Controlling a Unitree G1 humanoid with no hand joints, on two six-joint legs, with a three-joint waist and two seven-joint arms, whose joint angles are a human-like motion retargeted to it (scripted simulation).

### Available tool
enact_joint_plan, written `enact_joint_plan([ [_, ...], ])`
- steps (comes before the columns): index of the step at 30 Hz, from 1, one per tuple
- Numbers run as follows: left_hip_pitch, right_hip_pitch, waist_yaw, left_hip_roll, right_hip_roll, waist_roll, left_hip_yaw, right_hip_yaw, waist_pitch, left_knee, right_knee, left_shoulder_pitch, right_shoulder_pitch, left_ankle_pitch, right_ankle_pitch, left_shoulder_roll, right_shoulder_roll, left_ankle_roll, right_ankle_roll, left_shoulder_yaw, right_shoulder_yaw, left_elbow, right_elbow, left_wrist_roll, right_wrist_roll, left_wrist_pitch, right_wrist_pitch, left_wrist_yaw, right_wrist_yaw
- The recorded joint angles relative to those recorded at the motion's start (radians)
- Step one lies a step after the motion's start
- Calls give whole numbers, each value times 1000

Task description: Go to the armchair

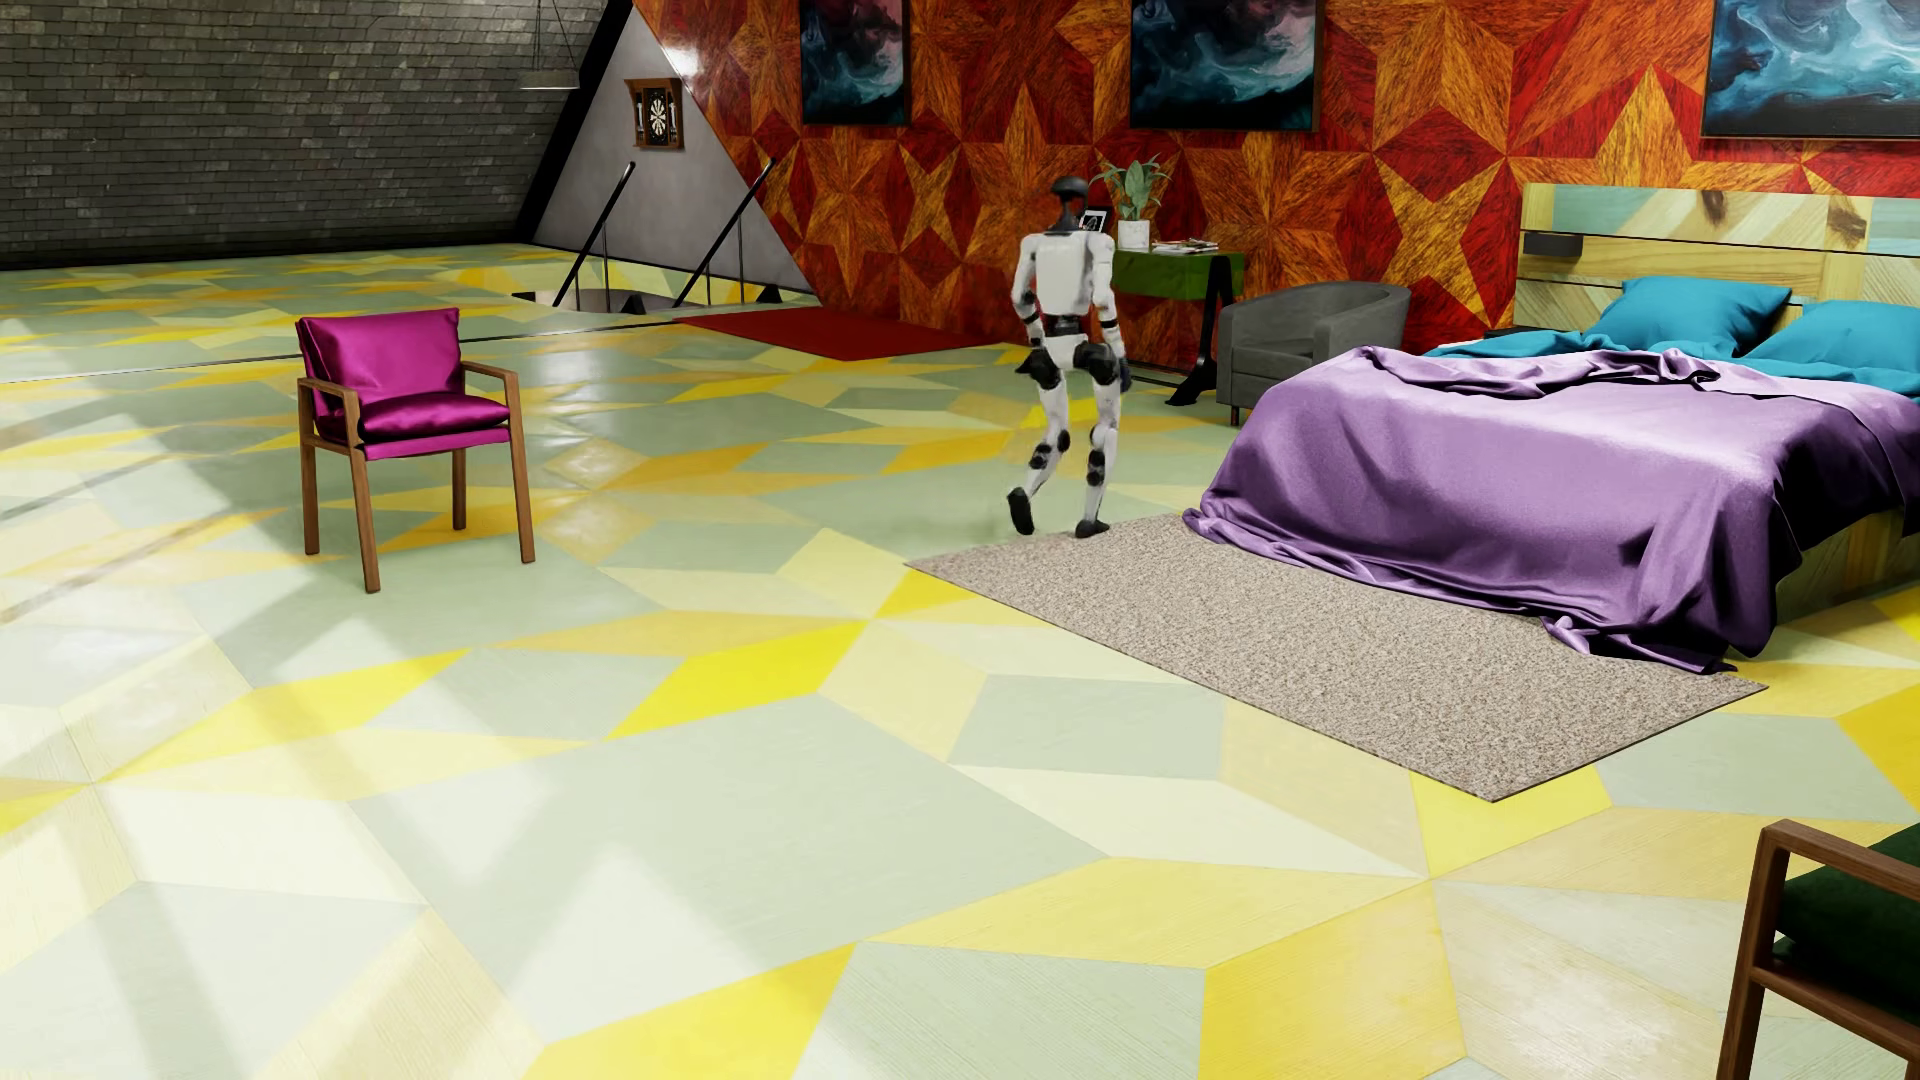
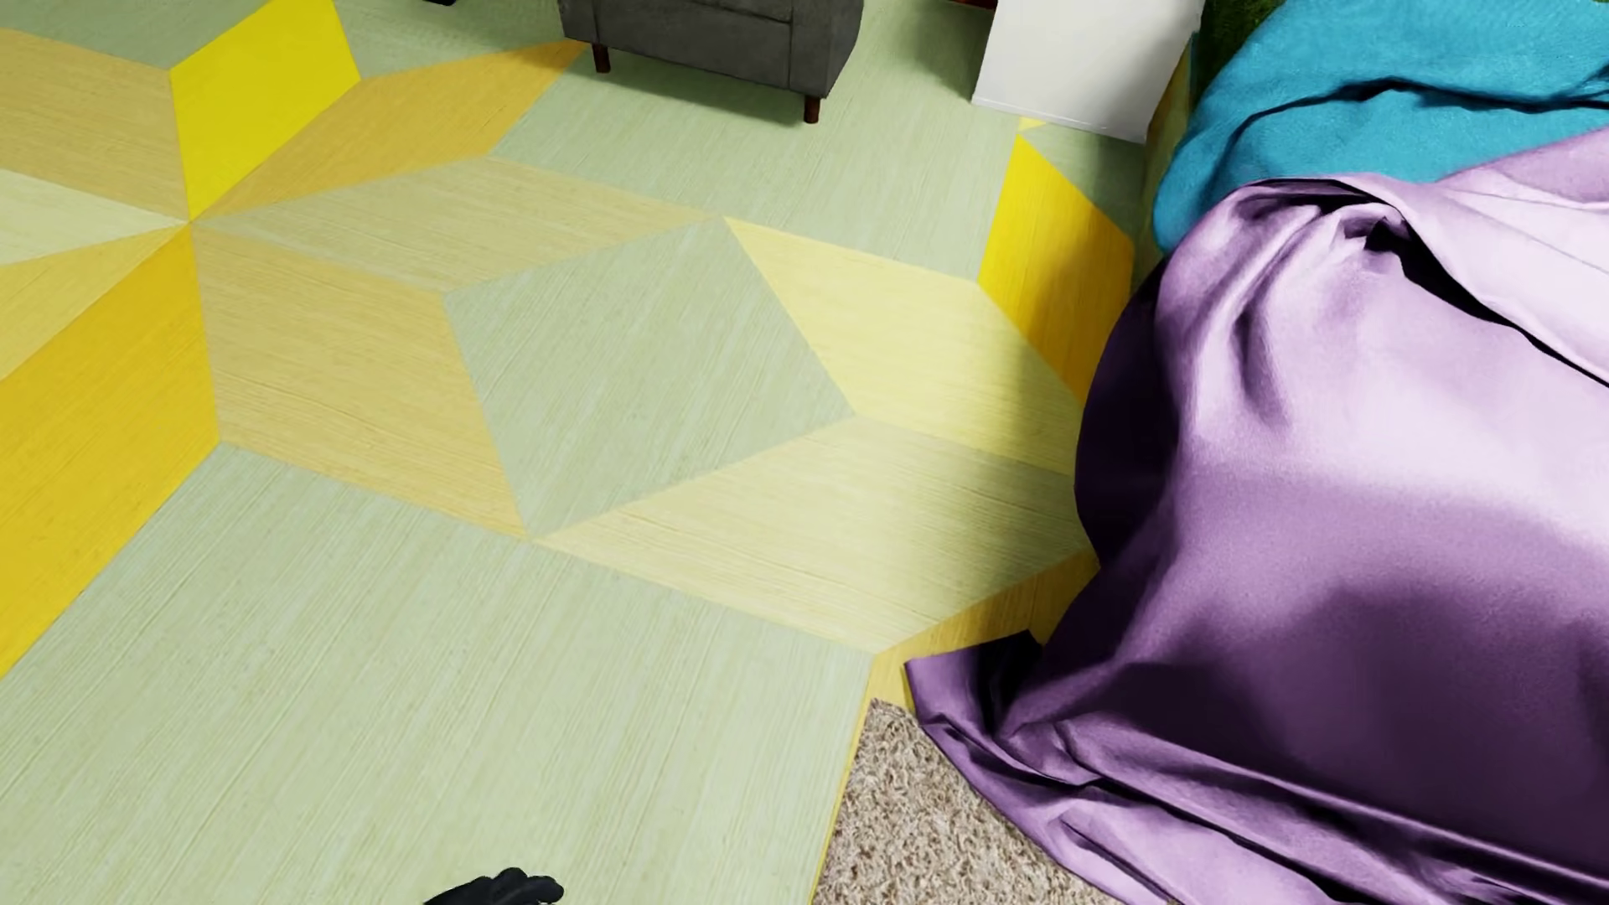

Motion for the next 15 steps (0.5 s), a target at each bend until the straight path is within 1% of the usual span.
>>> enact_joint_plan([
  [1, -124, 105, 13, 10, 23, 5, 15, 13, -4, -55, -65, 35, -56, -81, -29, -17, 25, 21, -6, -17, -10, 76, -62, 6, -6, 10, -24, -36, -61],
  [2, -228, 203, 28, 24, 39, 5, 45, 34, -8, -164, -121, 78, -116, -137, -52, -30, 41, 48, -10, -12, -3, 122, -134, -3, -9, 2, -56, -77, -92],
  [3, -308, 293, 44, 45, 46, 3, 85, 62, -13, -327, -168, 127, -181, -168, -65, -40, 45, 67, -10, 6, 17, 135, -215, -21, -9, -21, -94, -110, -103],
  [4, -358, 376, 61, 52, 43, 0, 116, 95, -19, -542, -209, 174, -247, -177, -68, -52, 41, 65, -9, 27, 38, 128, -301, -44, -3, -51, -133, -119, -113],
  [5, -378, 456, 79, 34, 28, -8, 116, 133, -24, -786, -242, 216, -303, -168, -58, -68, 33, 44, -5, 43, 52, 120, -381, -62, 12, -75, -165, -101, -130],
  [6, -372, 529, 96, 8, 3, -21, 100, 166, -30, -987, -251, 247, -339, -167, -23, -84, 25, 10, 4, 46, 56, 129, -446, -60, 35, -81, -181, -71, -153],
  [7, -363, 583, 111, -7, -27, -37, 112, 186, -35, -1047, -221, 267, -348, -139, 44, -99, 15, -7, 15, 37, 53, 155, -495, -35, 63, -66, -181, -58, -176],
  [8, -372, 610, 124, -24, -61, -59, 150, 200, -39, -950, -138, 272, -333, -50, 148, -117, -6, 28, 47, 25, 48, 190, -532, -2, 91, -45, -168, -75, -190],
  [9, -386, 593, 133, -48, -93, -87, 187, 214, -37, -798, 20, 260, -303, 29, 296, -135, -36, 77, 126, 20, 43, 224, -559, 20, 111, -36, -145, -109, -196],
  [10, -378, 519, 139, -79, -117, -117, 216, 222, -29, -662, 246, 231, -268, -11, 453, -148, -63, 116, 212, 31, 38, 244, -564, 27, 119, -40, -112, -134, -197],
  [11, -342, 392, 143, -112, -138, -145, 247, 228, -19, -586, 472, 188, -236, -102, 508, -158, -76, 145, 267, 56, 39, 241, -529, 29, 119, -41, -65, -130, -193],
  [12, -271, 235, 144, -144, -156, -168, 276, 236, -10, -575, 648, 141, -215, -179, 439, -165, -75, 154, 229, 91, 50, 210, -449, 34, 119, -32, -6, -82, -174],
  [13, -177, 77, 144, -176, -183, -186, 299, 237, -5, -611, 739, 95, -201, -231, 354, -174, -72, 158, 192, 133, 73, 157, -333, 34, 115, -21, 52, 3, -128],
  [14, -67, -61, 140, -210, -213, -198, 308, 225, -4, -679, 744, 51, -185, -264, 289, -185, -75, 156, 141, 174, 111, 99, -203, 17, 99, -24, 91, 95, -53],
  [15, 44, -174, 131, -243, -241, -204, 303, 200, -5, -755, 674, 5, -160, -283, 228, -192, -87, 154, 101, 205, 163, 51, -79, -18, 63, -49, 102, 160, 39],
])
